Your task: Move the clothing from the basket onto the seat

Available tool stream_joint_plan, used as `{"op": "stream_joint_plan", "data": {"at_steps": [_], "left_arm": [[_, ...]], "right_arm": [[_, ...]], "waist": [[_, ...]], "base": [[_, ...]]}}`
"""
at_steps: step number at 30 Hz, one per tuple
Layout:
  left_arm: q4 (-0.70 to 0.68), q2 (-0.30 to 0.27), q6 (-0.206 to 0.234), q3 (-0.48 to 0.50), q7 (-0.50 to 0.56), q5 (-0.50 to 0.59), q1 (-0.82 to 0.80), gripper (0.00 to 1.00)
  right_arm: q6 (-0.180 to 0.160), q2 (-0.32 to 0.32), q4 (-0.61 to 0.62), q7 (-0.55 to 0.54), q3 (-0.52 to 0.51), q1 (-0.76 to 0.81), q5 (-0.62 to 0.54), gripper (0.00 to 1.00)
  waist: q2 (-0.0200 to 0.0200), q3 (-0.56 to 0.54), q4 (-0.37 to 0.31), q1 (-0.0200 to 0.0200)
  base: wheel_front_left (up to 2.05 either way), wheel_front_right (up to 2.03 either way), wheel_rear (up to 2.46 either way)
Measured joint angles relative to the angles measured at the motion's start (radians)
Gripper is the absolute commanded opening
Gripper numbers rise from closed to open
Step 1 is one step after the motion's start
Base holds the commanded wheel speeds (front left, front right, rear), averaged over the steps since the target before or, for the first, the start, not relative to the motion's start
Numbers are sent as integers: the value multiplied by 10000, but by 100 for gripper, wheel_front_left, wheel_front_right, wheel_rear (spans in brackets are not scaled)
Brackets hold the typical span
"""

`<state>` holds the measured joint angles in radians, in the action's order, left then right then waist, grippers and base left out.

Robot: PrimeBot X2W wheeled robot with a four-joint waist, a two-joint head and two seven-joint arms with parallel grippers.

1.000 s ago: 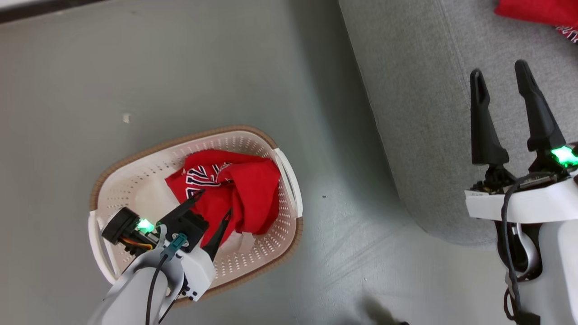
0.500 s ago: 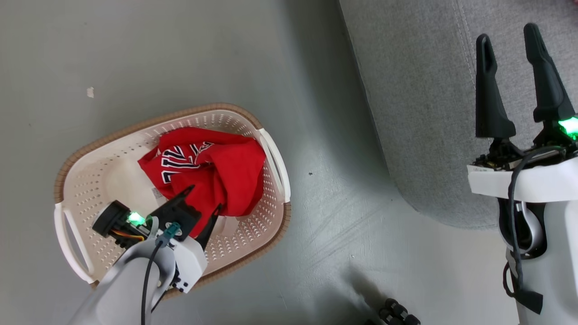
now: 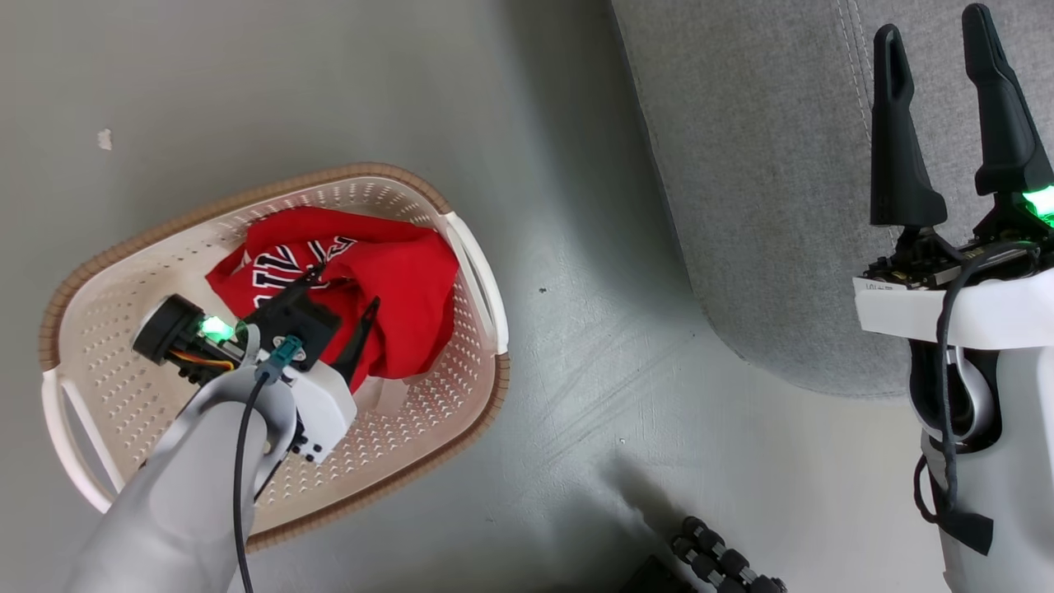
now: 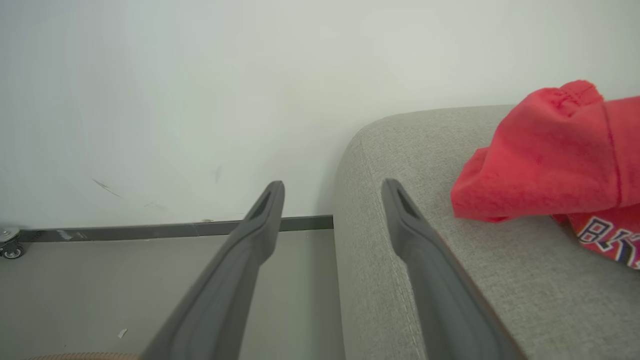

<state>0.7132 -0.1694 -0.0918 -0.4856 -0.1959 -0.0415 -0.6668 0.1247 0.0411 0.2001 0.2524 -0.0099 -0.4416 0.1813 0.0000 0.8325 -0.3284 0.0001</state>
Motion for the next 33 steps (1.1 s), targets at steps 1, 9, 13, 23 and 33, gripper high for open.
{"op": "stream_joint_plan", "data": {"at_steps": [1,9,13,23,33], "left_arm": [[48,-8,-2,-4,0,4,-60,100],[357,-29,-2,-27,0,174,-417,100],[560,-46,-2,-44,12,207,-591,100],[855,148,-88,-405,0,286,-760,0],[696,453,-178,-525,-330,244,-859,0]], "right_arm": [[0,0,-4,0,4,-7,58,100],[0,0,-67,0,31,-196,159,100],[0,0,-104,0,48,-222,213,100],[0,0,-184,0,63,-447,228,100],[0,0,-284,4,-71,-584,201,100]], "waist": [[0,42,-30,0],[0,341,-242,0],[0,461,-314,0],[0,557,-358,0],[0,429,-268,0]], "base": [[0,0,0],[0,0,0],[0,0,0],[0,0,0],[0,0,0]]}}
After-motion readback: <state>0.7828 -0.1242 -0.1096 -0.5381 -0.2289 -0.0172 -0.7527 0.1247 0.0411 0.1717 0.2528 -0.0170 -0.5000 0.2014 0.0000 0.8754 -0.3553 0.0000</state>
